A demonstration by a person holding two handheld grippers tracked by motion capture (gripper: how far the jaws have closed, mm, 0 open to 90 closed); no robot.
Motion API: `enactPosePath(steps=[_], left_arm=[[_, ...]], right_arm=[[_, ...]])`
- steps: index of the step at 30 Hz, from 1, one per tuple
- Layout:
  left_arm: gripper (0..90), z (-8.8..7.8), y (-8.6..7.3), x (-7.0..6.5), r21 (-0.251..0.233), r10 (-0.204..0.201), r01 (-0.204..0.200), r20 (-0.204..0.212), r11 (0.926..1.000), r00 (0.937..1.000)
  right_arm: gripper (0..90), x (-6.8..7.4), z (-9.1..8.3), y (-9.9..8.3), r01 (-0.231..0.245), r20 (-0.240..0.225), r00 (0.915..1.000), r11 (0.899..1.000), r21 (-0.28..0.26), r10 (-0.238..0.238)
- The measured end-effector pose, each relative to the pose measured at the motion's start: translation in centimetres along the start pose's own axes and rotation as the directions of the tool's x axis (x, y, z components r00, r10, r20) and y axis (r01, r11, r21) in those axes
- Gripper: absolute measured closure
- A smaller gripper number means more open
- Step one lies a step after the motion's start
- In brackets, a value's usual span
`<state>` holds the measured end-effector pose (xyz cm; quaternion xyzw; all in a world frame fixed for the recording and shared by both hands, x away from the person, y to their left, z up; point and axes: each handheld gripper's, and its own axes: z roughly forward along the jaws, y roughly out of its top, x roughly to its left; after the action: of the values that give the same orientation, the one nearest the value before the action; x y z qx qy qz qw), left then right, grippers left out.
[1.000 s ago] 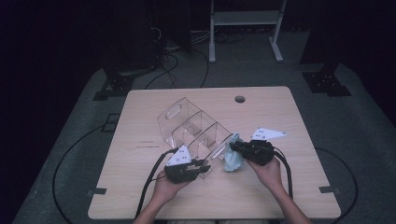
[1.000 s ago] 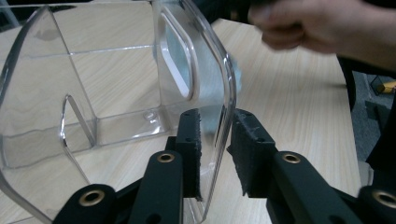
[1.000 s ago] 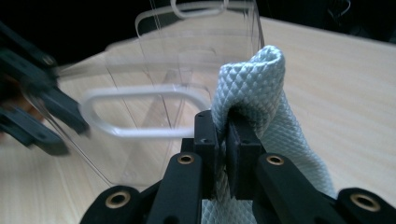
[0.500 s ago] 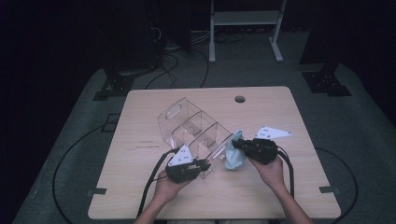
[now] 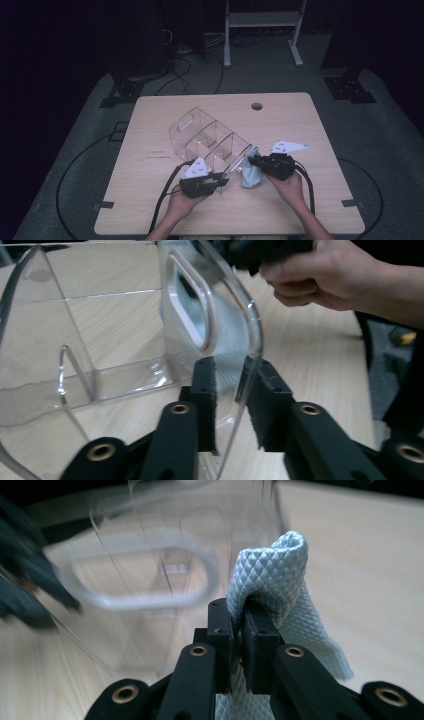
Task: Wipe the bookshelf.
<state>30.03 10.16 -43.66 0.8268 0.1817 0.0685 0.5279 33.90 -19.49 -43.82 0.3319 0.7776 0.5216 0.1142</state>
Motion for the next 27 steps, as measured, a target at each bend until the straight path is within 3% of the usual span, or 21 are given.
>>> enactPosePath(steps=[2,7,13,15,17,19,22,25,27], left_arm=[[69.0,-0.2,0.1,-0.1,-0.006,0.006,-0.006,-0.003,1.0000,1.0000],[59.6,-1.8,0.2,0.1,-0.034,-0.012,0.011,-0.018,0.9993,0.9998],[50.7,-4.0,0.2,0.8,-0.062,-0.030,0.026,-0.069,0.9978,0.9971],[43.4,-5.1,0.3,1.4,-0.098,-0.044,0.032,-0.127,0.9947,0.9910],[35.3,-5.7,0.3,1.9,-0.116,-0.048,0.028,-0.177,0.9929,0.9831],[28.5,-6.1,0.4,2.7,-0.114,-0.056,0.032,-0.219,0.9930,0.9741],[19.4,-6.3,0.3,3.7,-0.093,-0.050,0.024,-0.290,0.9954,0.9558],[12.9,-6.3,0.2,4.2,-0.088,-0.060,0.035,-0.305,0.9955,0.9506],[9.3,-6.2,-0.1,4.8,-0.065,-0.055,0.036,-0.334,0.9973,0.9409]], right_arm=[[83.6,-0.1,-0.1,0.1,-0.006,0.001,1.0000,1.000,-0.007,0.006],[83.5,-0.3,1.6,-2.1,-0.027,-0.011,0.9996,0.997,0.075,0.028],[83.4,0.2,0.0,-0.1,-0.003,-0.011,0.9999,1.000,-0.015,0.003],[83.4,0.1,0.3,-0.6,-0.011,-0.016,0.9998,1.000,-0.024,0.011],[83.4,-0.3,1.0,-1.5,-0.025,-0.024,0.9994,1.000,0.008,0.026],[83.3,-0.6,1.6,-2.1,-0.039,-0.025,0.9989,0.998,0.045,0.040],[83.3,-0.3,0.9,-1.4,-0.020,-0.018,0.9996,1.000,0.015,0.020],[83.3,-0.2,0.1,-0.7,-0.016,-0.022,0.9997,0.999,-0.028,0.015],[83.2,-0.4,0.5,-1.3,-0.023,-0.021,0.9995,1.000,0.003,0.023]])
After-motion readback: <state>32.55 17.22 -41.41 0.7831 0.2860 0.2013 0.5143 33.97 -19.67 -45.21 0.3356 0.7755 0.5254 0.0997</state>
